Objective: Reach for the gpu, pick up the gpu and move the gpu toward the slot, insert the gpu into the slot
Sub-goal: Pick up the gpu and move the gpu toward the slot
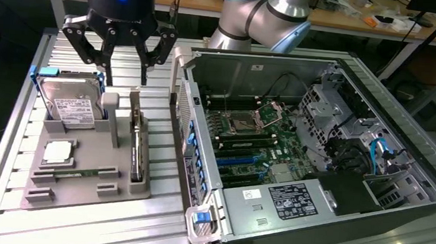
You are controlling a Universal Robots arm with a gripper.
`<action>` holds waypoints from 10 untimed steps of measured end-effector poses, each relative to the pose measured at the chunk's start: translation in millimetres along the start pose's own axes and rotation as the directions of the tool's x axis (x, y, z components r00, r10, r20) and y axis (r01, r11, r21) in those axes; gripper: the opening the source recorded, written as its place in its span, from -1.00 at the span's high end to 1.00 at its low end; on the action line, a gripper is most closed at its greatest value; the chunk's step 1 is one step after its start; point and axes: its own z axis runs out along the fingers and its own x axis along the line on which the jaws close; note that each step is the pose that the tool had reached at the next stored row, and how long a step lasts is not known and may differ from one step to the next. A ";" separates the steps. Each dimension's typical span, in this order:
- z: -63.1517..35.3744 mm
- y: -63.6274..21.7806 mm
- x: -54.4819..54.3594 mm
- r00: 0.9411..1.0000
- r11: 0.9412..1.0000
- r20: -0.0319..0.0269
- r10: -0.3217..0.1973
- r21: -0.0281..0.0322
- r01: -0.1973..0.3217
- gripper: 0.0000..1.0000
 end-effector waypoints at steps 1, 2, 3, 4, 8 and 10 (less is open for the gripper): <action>1.7 -1.2 0.1 1.000 1.000 0.000 -0.003 0.000 0.003 -0.08; 3.5 -3.2 0.3 1.000 1.000 0.000 -0.005 0.000 0.005 -0.08; 5.4 -5.6 0.5 1.000 1.000 0.000 -0.006 0.000 0.006 -0.08; 7.2 -7.8 0.6 1.000 1.000 0.000 -0.007 0.000 0.007 -0.08; 12.7 -17.3 1.1 1.000 1.000 0.000 -0.010 0.000 0.010 -0.08; 14.4 -22.4 1.5 1.000 1.000 0.000 -0.010 0.001 0.010 -0.08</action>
